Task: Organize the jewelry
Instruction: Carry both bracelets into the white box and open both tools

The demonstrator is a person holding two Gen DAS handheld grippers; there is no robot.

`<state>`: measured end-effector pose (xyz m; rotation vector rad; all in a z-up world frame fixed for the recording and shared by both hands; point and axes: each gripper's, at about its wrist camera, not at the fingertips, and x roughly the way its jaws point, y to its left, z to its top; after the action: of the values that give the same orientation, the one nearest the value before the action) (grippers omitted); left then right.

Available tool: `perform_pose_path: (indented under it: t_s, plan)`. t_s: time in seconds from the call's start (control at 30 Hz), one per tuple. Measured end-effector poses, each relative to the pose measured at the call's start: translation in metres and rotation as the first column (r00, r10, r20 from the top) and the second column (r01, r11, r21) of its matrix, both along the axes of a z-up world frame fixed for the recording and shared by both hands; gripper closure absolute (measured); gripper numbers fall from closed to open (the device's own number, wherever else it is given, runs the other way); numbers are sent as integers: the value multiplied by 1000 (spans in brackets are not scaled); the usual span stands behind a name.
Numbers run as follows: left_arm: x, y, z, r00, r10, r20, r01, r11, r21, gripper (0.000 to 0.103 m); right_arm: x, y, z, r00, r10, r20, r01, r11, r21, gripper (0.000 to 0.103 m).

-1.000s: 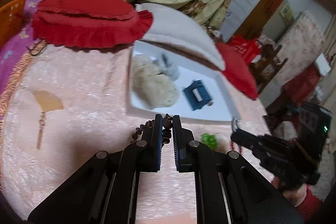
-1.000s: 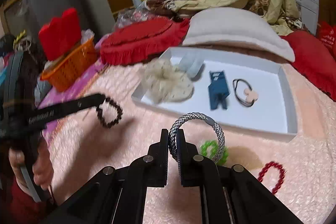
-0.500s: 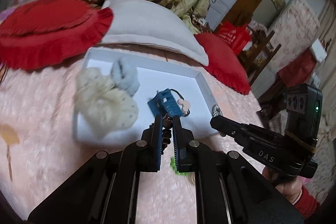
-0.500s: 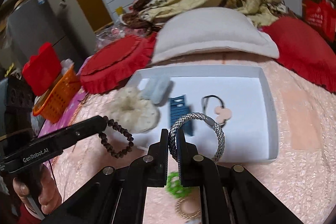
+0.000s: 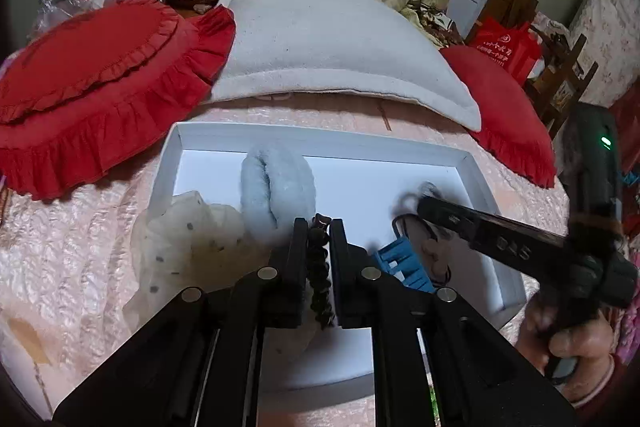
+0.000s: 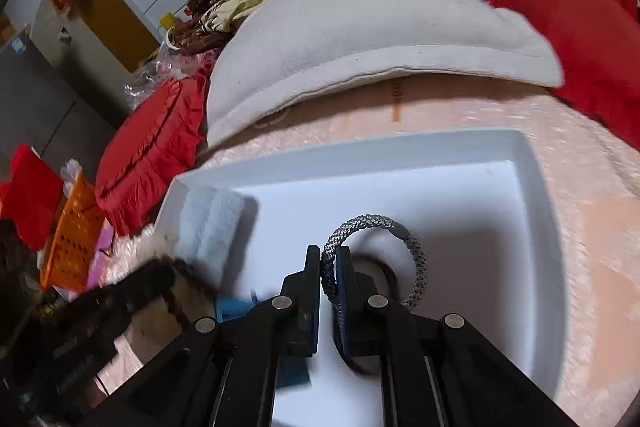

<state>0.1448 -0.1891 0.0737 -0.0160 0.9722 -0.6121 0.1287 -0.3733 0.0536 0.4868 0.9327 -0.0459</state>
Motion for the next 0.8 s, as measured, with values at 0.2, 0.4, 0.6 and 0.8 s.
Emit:
perform_pose_path:
  t_s: [0.2, 0.4, 0.6, 0.8]
  plan:
    - [-3, 13, 6, 1000, 10, -16, -11, 996, -93, 55, 15, -7, -2, 999, -29, -18, 29, 1000, 6, 72]
    - [-33, 31, 29, 999, 32, 34, -29, 996, -84, 55, -23, -7, 23, 1000, -19, 19, 20, 998, -52, 68]
    - [-96, 57, 31, 997, -6, 76, 12, 998, -67, 55, -102, -1, 41, 997, 63, 40, -56, 985, -161, 68]
    - [-149, 38, 3, 993, -102, 57, 100, 994, 30, 55, -172, -7, 25, 997, 78, 9, -75, 978, -195, 68]
